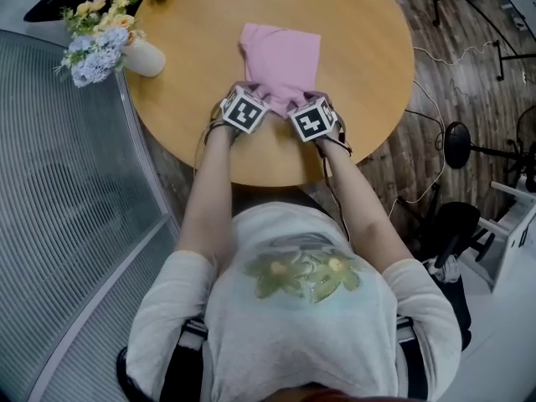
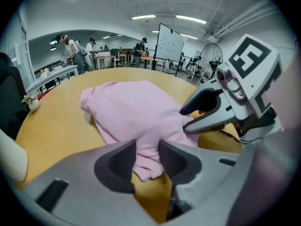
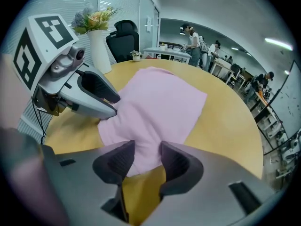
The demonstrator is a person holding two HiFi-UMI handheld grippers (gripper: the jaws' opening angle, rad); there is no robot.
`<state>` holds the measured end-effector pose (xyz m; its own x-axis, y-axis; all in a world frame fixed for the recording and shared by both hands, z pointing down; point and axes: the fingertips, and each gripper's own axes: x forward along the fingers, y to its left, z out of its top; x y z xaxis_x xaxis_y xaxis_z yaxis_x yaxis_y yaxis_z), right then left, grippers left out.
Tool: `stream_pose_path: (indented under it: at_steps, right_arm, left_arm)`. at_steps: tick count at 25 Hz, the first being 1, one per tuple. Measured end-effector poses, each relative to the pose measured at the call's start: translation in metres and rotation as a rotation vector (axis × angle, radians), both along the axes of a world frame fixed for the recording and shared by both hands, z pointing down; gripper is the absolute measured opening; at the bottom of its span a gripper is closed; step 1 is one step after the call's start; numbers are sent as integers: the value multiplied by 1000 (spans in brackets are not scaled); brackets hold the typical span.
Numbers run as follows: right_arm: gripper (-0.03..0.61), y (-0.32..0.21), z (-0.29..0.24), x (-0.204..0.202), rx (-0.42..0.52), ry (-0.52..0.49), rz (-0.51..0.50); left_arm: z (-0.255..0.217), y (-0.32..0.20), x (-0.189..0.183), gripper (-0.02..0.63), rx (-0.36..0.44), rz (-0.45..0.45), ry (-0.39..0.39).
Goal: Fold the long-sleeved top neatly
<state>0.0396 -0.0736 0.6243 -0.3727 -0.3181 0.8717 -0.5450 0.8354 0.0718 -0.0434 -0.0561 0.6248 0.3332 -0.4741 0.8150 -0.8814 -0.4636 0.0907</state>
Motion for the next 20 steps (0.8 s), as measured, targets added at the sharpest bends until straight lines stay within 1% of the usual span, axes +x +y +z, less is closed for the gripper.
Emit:
stream_pose_path:
  at_steps: [3, 6, 7, 9, 12, 16, 18, 20]
  right_arm:
    - [190, -3, 0, 0, -6, -21, -17]
    - [190, 1, -5, -1, 12, -60, -81]
    - [190, 3, -10, 1, 8, -90, -90]
    - [190, 4, -29, 4, -8, -187, -60]
    - [190, 5, -66, 10, -12, -353, 11]
    - [190, 15, -117, 17, 17, -512, 65]
    - [190, 20, -146, 18, 36, -609, 99]
    - [190, 26, -173, 19, 64, -691, 136]
  left_arm:
    - [0, -3, 0, 140, 1, -3, 8]
    - [-9, -3, -6, 140, -15, -43, 13]
    - [-15, -1, -7, 140, -18, -57, 27]
    - [-28, 0, -11, 140, 9, -96, 68]
    - [-65, 5, -24, 140, 108, -196, 146]
    - [-132, 16, -38, 140, 285, -320, 227]
    - [-163, 22, -36, 131, 354, -348, 265]
    - [-189, 26, -28, 119, 402, -352, 293]
